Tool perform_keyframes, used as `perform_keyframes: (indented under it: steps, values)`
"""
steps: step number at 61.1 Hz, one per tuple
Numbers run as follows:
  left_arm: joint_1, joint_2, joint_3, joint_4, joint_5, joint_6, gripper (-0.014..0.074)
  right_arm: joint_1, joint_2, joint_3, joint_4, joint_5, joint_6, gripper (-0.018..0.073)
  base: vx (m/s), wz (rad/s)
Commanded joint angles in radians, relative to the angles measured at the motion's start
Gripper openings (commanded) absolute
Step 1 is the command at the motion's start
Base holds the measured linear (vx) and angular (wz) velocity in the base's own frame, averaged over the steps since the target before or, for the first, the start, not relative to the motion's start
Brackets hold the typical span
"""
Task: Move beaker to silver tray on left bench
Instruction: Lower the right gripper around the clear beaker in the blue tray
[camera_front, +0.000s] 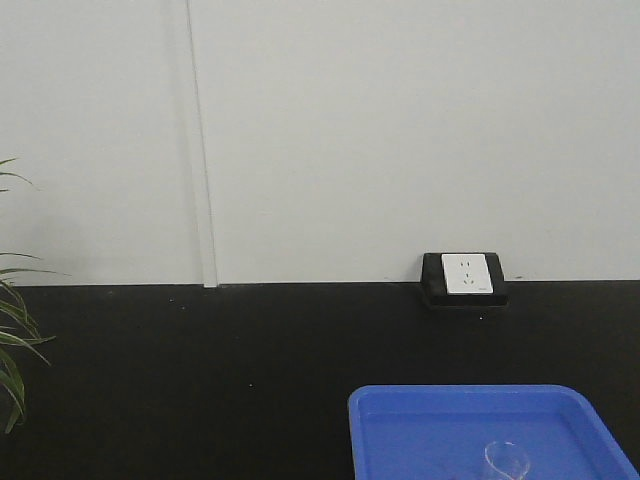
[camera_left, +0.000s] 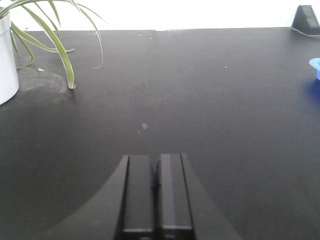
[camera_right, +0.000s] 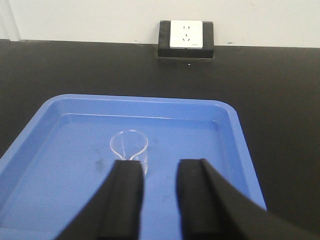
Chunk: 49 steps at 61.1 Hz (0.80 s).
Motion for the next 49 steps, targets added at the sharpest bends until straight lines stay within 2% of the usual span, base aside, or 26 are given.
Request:
perform_keyframes:
  steps: [1, 9, 16, 25, 37, 49]
  values:
    - [0.002, -0.006, 0.018, -0.005, -0.083, 0.0, 0.0001, -0.007, 0.053, -0.036, -0.008, -0.16, -0.005, 0.0461, 0.0, 0.0]
    - [0.002, -0.006, 0.018, -0.005, -0.083, 0.0, 0.0001, -0.007, 0.157, -0.036, -0.008, -0.254, -0.005, 0.0628, 0.0, 0.0]
    - [0.002, -0.006, 0.018, -0.005, -0.083, 0.0, 0.0001, -0.007, 0.268, -0.036, -0.011, -0.371, -0.005, 0.0694, 0.0, 0.0]
    - [0.002, -0.006, 0.018, -0.005, -0.083, 0.0, 0.0001, -0.007, 0.449, -0.036, -0.022, -0.537, -0.005, 0.0689, 0.0, 0.0]
    - [0.002, -0.006, 0.018, -0.005, -0.083, 0.0, 0.0001, -0.007, 0.717, -0.056, -0.161, -0.709, 0.0, 0.0657, 0.0, 0.0]
    - [0.002, -0.006, 0.018, -0.005, -0.083, 0.0, 0.0001, -0.007, 0.941, -0.164, -0.152, -0.787, -0.001, 0.0651, 0.0, 0.0]
